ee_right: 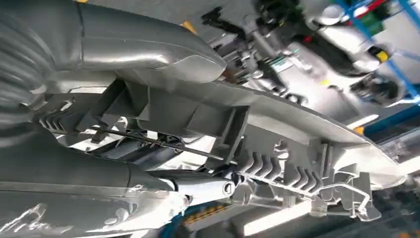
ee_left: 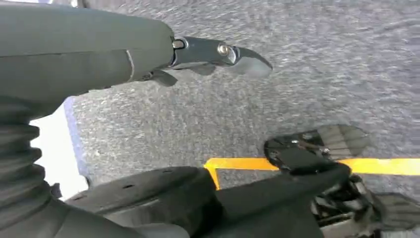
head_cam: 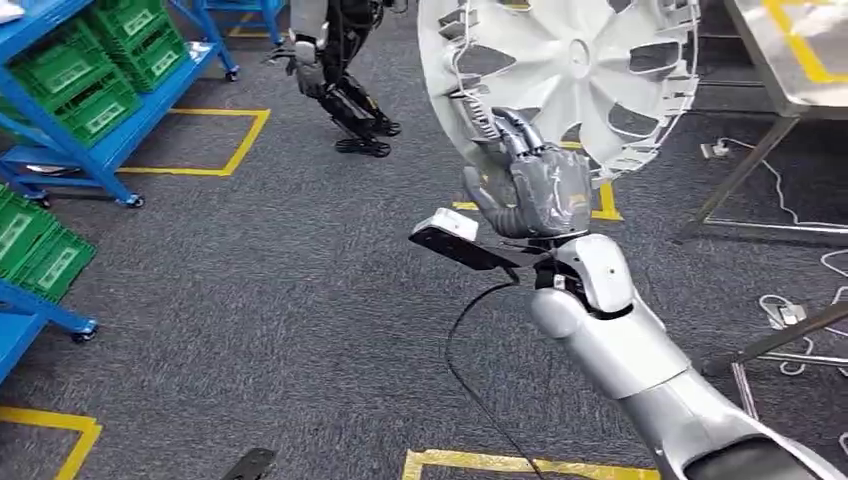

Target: Take the parts from the cabinet and place them on the table.

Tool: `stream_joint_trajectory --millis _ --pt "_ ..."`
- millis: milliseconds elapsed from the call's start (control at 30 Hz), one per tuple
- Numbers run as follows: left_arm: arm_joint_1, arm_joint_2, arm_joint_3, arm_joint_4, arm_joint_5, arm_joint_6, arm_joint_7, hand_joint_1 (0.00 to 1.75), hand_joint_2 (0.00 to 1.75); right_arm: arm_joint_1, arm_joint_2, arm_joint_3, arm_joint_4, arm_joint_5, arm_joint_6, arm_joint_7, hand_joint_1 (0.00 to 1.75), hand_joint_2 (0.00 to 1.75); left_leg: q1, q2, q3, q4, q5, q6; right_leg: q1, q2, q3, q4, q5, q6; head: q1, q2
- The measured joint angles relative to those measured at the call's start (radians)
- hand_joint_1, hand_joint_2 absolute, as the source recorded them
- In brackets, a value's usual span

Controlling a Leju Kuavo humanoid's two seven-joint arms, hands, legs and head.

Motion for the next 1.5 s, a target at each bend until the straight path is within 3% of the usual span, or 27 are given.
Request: stream_joint_trajectory --millis 67,133,233,267,300,400,433,500,533,600,633,667,733,767,800,933,967,1033,1100,1133,1200,1267,1300,1333,1433,1467,1500 --pt "0.004 0.0 0.0 0.0 0.0 0.0 0.001 0.0 1.75 0.004 0.0 0.0 0.0 0.001 0.0 0.0 1.75 1.75 0.0 -0.019 -0.087 0.171 -0.067 -0.001 0.001 0.024 -0.001 0.0 0.0 -0.003 -0.004 0.0" --pt "0.006 -0.001 0.0 0.0 0.0 0.0 0.002 0.0 1.75 0.013 -0.001 0.0 0.0 0.0 0.0 0.001 1.75 1.75 0.0 -0.023 -0.121 0.217 -0.057 0.001 0.001 0.049 0.0 0.0 0.0 -0.004 -0.005 0.0" --pt "0.004 0.0 0.0 0.0 -0.001 0.0 0.003 0.0 1.75 0.017 -0.002 -0.002 0.0 0.001 0.0 0.003 1.75 1.75 0.005 -0.042 -0.03 0.013 0.074 0.004 -0.004 0.087 0.0 0.001 0.004 0.004 -0.005 0.0" --pt "0.005 0.0 0.0 0.0 -0.001 -0.001 0.003 0.0 1.75 0.016 -0.003 -0.005 -0.002 0.001 0.0 0.003 1.75 1.75 0.014 -0.098 0.0 -0.055 0.087 0.003 -0.004 0.099 -0.005 0.002 0.005 0.01 -0.008 0.0" --pt "0.005 -0.001 0.0 0.0 -0.001 -0.003 0.003 0.0 1.75 0.012 -0.003 -0.006 -0.002 0.002 0.0 0.004 1.75 1.75 0.018 -0.107 0.009 -0.084 0.075 0.007 0.001 0.11 -0.014 0.01 0.007 0.016 -0.008 0.0" --pt "0.003 0.0 0.0 0.0 -0.002 -0.003 0.003 0.0 1.75 0.02 -0.005 -0.011 -0.002 0.003 -0.001 0.005 1.75 1.75 0.008 -0.084 0.007 -0.076 0.079 0.026 -0.009 0.136 -0.018 -0.009 0.021 0.038 -0.009 0.0" --pt "0.001 -0.001 0.0 0.0 -0.002 -0.003 0.003 0.0 1.75 0.021 -0.007 -0.013 -0.002 0.003 -0.001 0.005 1.75 1.75 0.017 -0.069 0.008 -0.082 0.086 0.036 -0.01 0.137 -0.024 -0.007 0.021 0.041 -0.01 0.0" --pt "-0.001 -0.001 0.0 0.0 -0.005 -0.003 0.003 0.0 1.75 0.022 -0.009 -0.015 -0.002 0.005 -0.001 0.005 1.75 1.75 0.012 -0.053 0.01 -0.082 0.084 0.048 -0.001 0.044 -0.062 0.074 -0.032 0.047 0.006 0.0" --pt "0.001 -0.001 0.0 0.0 -0.006 -0.003 0.003 0.0 1.75 0.022 -0.009 -0.015 -0.003 0.006 -0.001 0.004 1.75 1.75 0.009 -0.042 0.01 -0.082 0.083 0.051 -0.001 0.023 -0.1 0.159 -0.073 0.051 0.004 0.0" --pt "0.005 0.0 0.0 0.0 -0.006 -0.003 0.003 0.0 1.75 0.025 -0.009 -0.015 -0.002 0.01 -0.001 0.005 1.75 1.75 0.005 -0.019 0.011 -0.081 0.082 0.052 -0.002 0.009 -0.168 0.303 -0.125 0.054 0.004 0.0" --pt "0.005 0.001 0.0 0.0 -0.006 -0.003 0.003 0.0 1.75 0.027 -0.01 -0.015 -0.002 0.01 -0.001 0.005 1.75 1.75 0.004 -0.009 0.012 -0.081 0.081 0.053 -0.002 0.009 -0.171 0.309 -0.119 0.053 0.005 0.0" --pt "0.004 0.0 0.0 0.0 -0.007 -0.003 0.004 0.0 1.75 0.03 -0.013 -0.016 -0.002 0.01 -0.001 0.006 1.75 1.75 0.002 0.001 0.014 -0.081 0.08 0.053 -0.002 0.008 -0.147 0.272 -0.093 0.051 0.005 0.0" --pt "0.004 -0.002 0.0 0.0 -0.008 -0.005 0.004 0.0 1.75 0.03 -0.013 -0.019 -0.003 0.01 -0.001 0.007 1.75 1.75 0.001 0.018 0.021 -0.081 0.075 0.048 0.0 -0.011 -0.051 0.103 -0.021 0.044 0.005 0.0" --pt "0.004 -0.002 0.0 0.0 -0.008 -0.006 0.004 0.0 1.75 0.03 -0.013 -0.02 -0.005 0.01 -0.001 0.007 1.75 1.75 -0.002 0.025 0.026 -0.08 0.07 0.044 0.005 -0.05 -0.004 0.024 -0.004 0.041 0.005 0.0" --pt "0.003 -0.002 0.0 0.0 -0.008 -0.006 0.003 0.0 1.75 0.027 -0.013 -0.021 -0.005 0.011 -0.001 0.006 1.75 1.75 -0.012 0.033 0.025 -0.077 0.066 0.038 0.015 -0.066 0.009 0.008 -0.015 0.034 0.004 0.0" --pt "0.001 -0.003 0.0 0.0 -0.008 -0.007 0.004 0.0 1.75 0.028 -0.016 -0.023 -0.005 0.011 -0.001 0.008 1.75 1.75 -0.009 0.067 0.034 -0.085 0.062 0.019 0.015 -0.019 0.001 0.003 -0.01 0.013 0.003 0.0" --pt "-0.002 -0.003 0.0 0.0 -0.009 -0.007 0.004 0.0 1.75 0.029 -0.016 -0.023 -0.007 0.012 -0.001 0.008 1.75 1.75 -0.004 0.049 0.032 -0.077 0.05 0.012 0.008 -0.008 0.006 -0.002 -0.006 0.006 0.002 0.0" --pt "-0.002 -0.003 0.0 0.0 -0.009 -0.007 0.004 0.0 1.75 0.025 -0.016 -0.023 -0.008 0.012 -0.001 0.008 1.75 1.75 -0.005 -0.006 -0.021 0.031 -0.013 0.008 0.005 0.006 0.006 -0.004 -0.003 -0.003 -0.004 0.0" --pt "0.001 -0.004 0.0 0.0 -0.009 -0.009 0.005 0.0 1.75 0.028 -0.016 -0.023 -0.007 0.014 -0.001 0.008 1.75 1.75 -0.004 -0.017 -0.104 0.186 -0.067 0.005 0.005 0.028 0.005 -0.004 -0.003 -0.004 -0.006 0.0" --pt "0.003 -0.004 0.0 0.0 -0.008 -0.009 0.005 0.0 1.75 0.029 -0.016 -0.023 -0.007 0.013 -0.001 0.008 1.75 1.75 -0.004 -0.017 -0.128 0.218 -0.065 0.004 0.005 0.04 0.006 -0.004 -0.003 -0.004 -0.006 0.0" --pt "0.001 -0.004 0.0 0.0 -0.009 -0.009 0.005 0.0 1.75 0.031 -0.017 -0.023 -0.007 0.013 -0.001 0.009 1.75 1.75 -0.001 -0.019 -0.111 0.159 0.001 0.003 0.002 0.065 0.006 -0.003 -0.003 -0.002 -0.005 0.0" --pt "0.001 -0.004 0.0 0.0 -0.009 -0.009 0.006 0.0 1.75 0.029 -0.017 -0.023 -0.007 0.013 -0.001 0.008 1.75 1.75 0.009 -0.045 -0.044 0.014 0.085 -0.002 -0.004 0.088 0.006 -0.001 -0.002 0.007 -0.006 0.0" --pt "0.002 -0.007 0.0 0.0 -0.009 -0.009 0.006 0.0 1.75 0.027 -0.017 -0.023 -0.007 0.013 -0.001 0.008 1.75 1.75 0.021 -0.099 -0.017 -0.042 0.099 -0.007 -0.003 0.099 -0.001 0.002 -0.002 0.016 -0.008 0.0" --pt "0.001 -0.007 0.0 0.0 -0.009 -0.009 0.006 0.0 1.75 0.024 -0.017 -0.023 -0.007 0.014 -0.001 0.01 1.75 1.75 0.024 -0.107 -0.007 -0.075 0.082 0.001 -0.001 0.112 -0.012 0.013 -0.004 0.022 -0.009 0.0" --pt "0.0 -0.008 0.0 0.0 -0.01 -0.009 0.006 0.0 1.75 0.029 -0.022 -0.026 -0.01 0.015 -0.002 0.01 1.75 1.75 0.014 -0.081 -0.009 -0.068 0.086 0.022 -0.011 0.139 -0.017 -0.001 0.007 0.043 -0.011 0.0" --pt "-0.002 -0.008 0.0 0.0 -0.01 -0.009 0.006 0.0 1.75 0.03 -0.026 -0.029 -0.01 0.015 -0.002 0.01 1.75 1.75 0.02 -0.069 -0.008 -0.073 0.091 0.03 -0.013 0.139 -0.027 0.001 0.006 0.046 -0.012 0.0" --pt "-0.005 -0.008 0.0 0.0 -0.011 -0.009 0.006 0.0 1.75 0.031 -0.029 -0.032 -0.011 0.016 -0.002 0.01 1.75 1.75 0.017 -0.061 -0.006 -0.072 0.09 0.036 -0.002 0.07 -0.034 0.028 -0.013 0.048 -0.005 0.0"
